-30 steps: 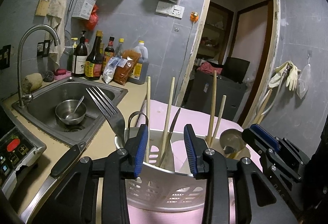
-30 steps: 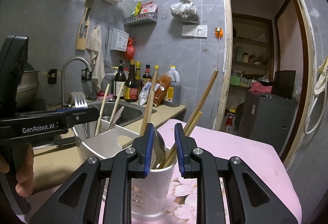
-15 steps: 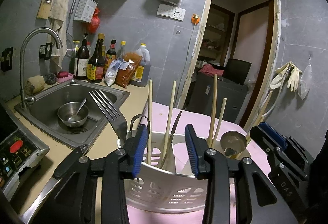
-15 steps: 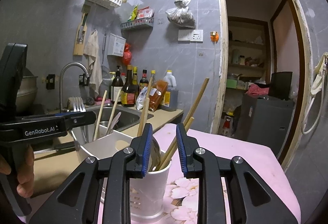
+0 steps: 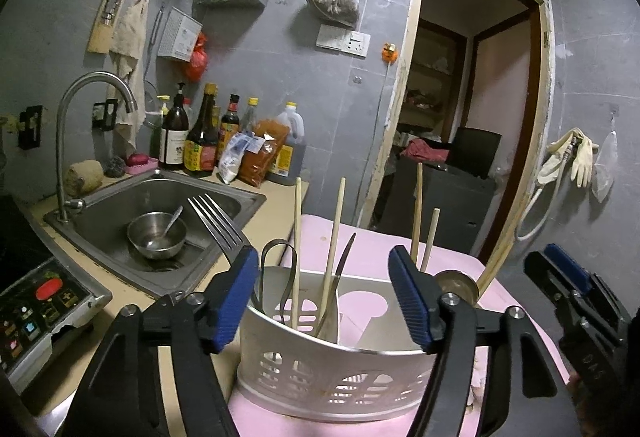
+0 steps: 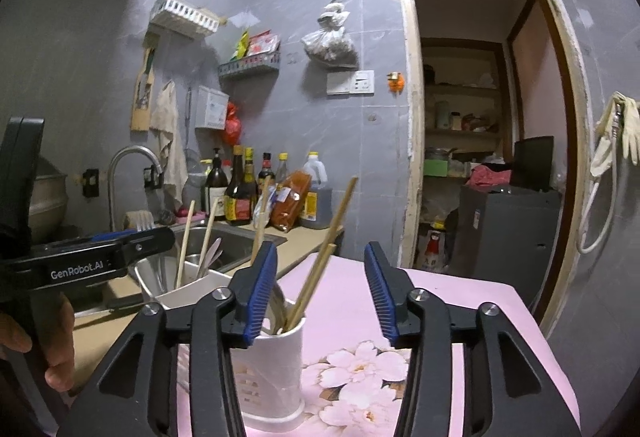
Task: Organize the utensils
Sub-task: 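Withdraw both open grippers up and back from the caddy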
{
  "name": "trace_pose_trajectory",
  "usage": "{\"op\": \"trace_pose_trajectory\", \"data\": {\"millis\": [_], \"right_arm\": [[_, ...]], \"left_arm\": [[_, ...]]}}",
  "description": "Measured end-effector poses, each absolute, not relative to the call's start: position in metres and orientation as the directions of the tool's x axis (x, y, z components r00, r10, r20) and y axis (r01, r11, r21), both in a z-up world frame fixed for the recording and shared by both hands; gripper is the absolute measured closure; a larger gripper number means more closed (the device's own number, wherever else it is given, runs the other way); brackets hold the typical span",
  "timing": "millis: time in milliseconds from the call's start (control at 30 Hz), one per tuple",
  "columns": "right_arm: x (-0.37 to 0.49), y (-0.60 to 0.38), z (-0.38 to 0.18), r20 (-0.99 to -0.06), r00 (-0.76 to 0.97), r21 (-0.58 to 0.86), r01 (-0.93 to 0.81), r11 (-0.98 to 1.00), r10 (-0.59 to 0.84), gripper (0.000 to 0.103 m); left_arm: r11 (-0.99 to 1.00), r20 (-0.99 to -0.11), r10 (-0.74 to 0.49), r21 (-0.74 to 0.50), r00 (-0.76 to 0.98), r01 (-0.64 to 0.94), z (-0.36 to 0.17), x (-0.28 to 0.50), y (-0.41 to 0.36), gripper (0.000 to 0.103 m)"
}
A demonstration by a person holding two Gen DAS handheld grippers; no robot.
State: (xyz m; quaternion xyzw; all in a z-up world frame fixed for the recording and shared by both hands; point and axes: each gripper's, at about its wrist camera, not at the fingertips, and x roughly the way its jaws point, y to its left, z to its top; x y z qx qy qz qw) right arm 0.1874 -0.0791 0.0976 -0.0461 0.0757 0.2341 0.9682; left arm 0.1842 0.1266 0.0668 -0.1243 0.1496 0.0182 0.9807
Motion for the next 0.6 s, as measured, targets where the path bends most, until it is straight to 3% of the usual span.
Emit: {"op": "trace_pose_trajectory", "data": {"millis": [167, 300, 600], "right_arm": [[0.183, -0.094, 0.103, -0.154, 0.897, -0.029, -0.422, 0.906, 0.414, 0.039], [0.179, -0.106, 0.108, -0.143, 0.908, -0.022, -0.401, 0.916, 0.394, 0.033], [0.168, -0.133, 0.113, -0.14, 0.927, -0.003, -0.353, 0.936, 0.349, 0.015]], "left_arm": [[0.969, -0.292, 0.013, -0.232, 0.956, -0.084, 0.069, 0.179, 0.119, 0.032], [0.974, -0.28, 0.017, -0.211, 0.96, -0.079, 0.07, 0.174, 0.111, 0.014], [0.983, -0.251, 0.01, -0.174, 0.968, -0.056, 0.075, 0.163, 0.094, 0.007]]}}
